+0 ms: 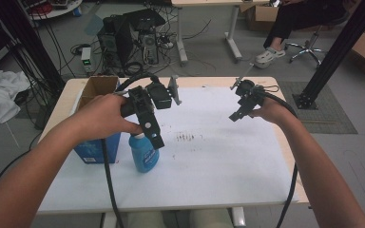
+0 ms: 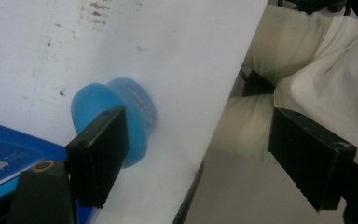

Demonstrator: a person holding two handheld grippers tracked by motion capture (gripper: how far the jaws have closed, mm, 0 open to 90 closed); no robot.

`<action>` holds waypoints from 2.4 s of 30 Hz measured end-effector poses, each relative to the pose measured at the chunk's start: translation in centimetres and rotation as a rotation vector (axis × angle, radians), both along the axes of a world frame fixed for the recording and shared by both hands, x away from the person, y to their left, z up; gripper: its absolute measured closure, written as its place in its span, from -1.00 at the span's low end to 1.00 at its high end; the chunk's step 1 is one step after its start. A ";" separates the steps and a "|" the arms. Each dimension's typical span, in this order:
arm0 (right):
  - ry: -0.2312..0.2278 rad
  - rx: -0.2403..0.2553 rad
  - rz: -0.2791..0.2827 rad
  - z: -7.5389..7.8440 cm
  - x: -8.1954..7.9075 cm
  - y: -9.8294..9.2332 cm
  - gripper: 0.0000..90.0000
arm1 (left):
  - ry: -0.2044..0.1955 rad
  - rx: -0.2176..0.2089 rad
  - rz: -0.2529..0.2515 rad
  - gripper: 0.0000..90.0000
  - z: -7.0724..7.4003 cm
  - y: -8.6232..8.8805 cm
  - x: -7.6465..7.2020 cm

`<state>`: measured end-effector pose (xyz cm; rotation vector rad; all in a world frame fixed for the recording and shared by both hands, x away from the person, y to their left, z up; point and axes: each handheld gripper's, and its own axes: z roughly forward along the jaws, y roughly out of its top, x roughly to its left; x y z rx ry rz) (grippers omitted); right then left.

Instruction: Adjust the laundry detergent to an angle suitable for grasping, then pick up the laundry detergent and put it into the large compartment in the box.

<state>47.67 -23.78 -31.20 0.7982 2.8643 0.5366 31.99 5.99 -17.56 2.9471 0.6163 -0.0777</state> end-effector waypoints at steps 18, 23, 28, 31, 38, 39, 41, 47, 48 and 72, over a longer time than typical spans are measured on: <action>-0.011 0.011 0.005 0.4 -0.4 -0.2 -0.62 | -0.014 -0.003 0.028 -0.53 0.4 -0.2 -0.5; -0.010 0.013 0.003 0.4 -0.4 -0.2 -0.62 | -0.016 -0.005 0.029 -0.53 0.5 -0.1 -0.4; -0.008 0.006 0.007 0.3 -0.4 -0.1 -0.62 | -0.012 -0.006 0.028 -0.53 0.3 0.0 -0.2; -0.007 0.006 0.004 0.3 -0.4 0.0 -0.62 | -0.012 -0.007 0.027 -0.53 0.3 0.1 -0.1; -0.005 0.006 0.001 0.4 -0.4 -0.1 -0.62 | -0.016 -0.012 0.034 -0.53 0.3 0.3 -0.1; -0.005 0.006 0.001 0.4 -0.4 -0.1 -0.62 | -0.016 -0.012 0.034 -0.53 0.3 0.3 -0.1; -0.005 0.005 0.002 0.4 -0.4 -0.1 -0.62 | -0.018 -0.014 0.042 -0.53 0.3 0.3 -0.1; -0.009 0.006 0.003 0.4 -0.5 -0.2 -0.62 | -0.025 -0.007 0.083 -0.53 0.4 0.3 0.0; -0.009 0.006 0.001 0.5 -0.5 -0.2 -0.62 | -0.029 -0.003 0.103 -0.53 0.4 0.4 0.1; -0.016 0.012 0.014 0.4 -0.7 -0.2 -0.63 | -0.044 0.033 0.428 -0.53 -0.4 2.6 1.9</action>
